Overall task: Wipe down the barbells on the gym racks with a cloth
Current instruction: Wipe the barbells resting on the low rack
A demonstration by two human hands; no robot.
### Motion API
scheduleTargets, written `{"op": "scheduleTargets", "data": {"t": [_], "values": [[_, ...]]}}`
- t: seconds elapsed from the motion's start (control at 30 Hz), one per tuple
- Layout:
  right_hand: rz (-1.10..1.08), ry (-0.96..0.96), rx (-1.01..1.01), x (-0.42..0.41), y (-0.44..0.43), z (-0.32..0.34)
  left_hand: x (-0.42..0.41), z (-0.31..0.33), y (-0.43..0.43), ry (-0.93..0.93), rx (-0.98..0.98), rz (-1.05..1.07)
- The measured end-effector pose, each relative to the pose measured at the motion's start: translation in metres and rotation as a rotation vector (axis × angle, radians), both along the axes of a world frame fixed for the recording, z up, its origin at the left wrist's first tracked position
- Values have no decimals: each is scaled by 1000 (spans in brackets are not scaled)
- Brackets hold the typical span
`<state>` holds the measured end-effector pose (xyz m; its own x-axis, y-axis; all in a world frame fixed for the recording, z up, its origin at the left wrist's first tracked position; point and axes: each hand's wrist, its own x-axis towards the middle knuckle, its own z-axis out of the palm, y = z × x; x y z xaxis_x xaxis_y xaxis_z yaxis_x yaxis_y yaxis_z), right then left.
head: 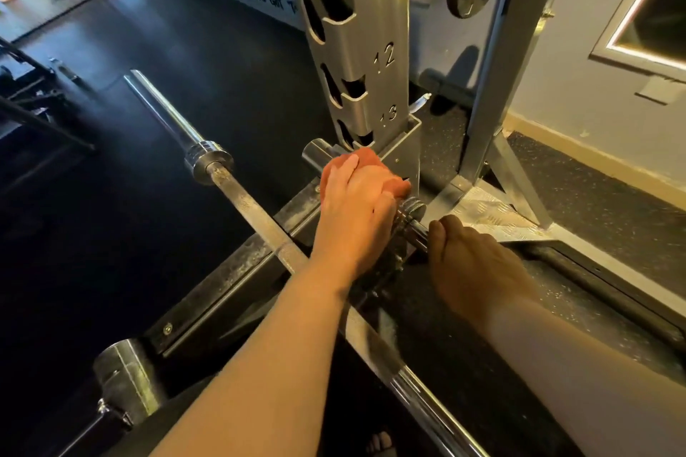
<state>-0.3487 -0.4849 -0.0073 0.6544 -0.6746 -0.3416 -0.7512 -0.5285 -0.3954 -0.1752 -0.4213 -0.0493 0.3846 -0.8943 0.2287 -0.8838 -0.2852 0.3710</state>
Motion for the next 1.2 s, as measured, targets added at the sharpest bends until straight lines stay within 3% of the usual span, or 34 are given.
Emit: {"op": "scheduleTargets", "data": {"t": [0.07,0.13,0.2,0.3,0.4,0.57,0.73,0.83,0.9,0.97,1.1,1.2], "values": [[25,3,-10,-1,0,0,5,2,-4,-48,-13,74],[71,4,-57,-3,2,2,-2,13,-13,50,-69,242],[52,-6,-43,-3,3,5,-27,17,-20,24,-35,245],[68,-9,-51,-3,2,4,-37,8,-7,204,-114,210],[113,-16,-109,-3,1,2,-21,7,8,224,-34,96],[94,-12,-94,-5,1,-4,-44,33,-23,462,13,349],[89,-7,-125,-3,1,-7,-41,23,0,289,22,131],[17,-15,-117,1,-1,-16,-42,11,30,400,48,110],[-15,-41,-83,1,-1,-15,-46,9,34,258,100,96],[-73,-120,-39,-2,1,-12,-45,19,11,287,122,186],[-5,-79,-65,-4,-1,-11,-34,39,-39,-78,272,99],[45,-24,-128,-3,-1,-16,-25,42,-38,-206,343,-26]]}}
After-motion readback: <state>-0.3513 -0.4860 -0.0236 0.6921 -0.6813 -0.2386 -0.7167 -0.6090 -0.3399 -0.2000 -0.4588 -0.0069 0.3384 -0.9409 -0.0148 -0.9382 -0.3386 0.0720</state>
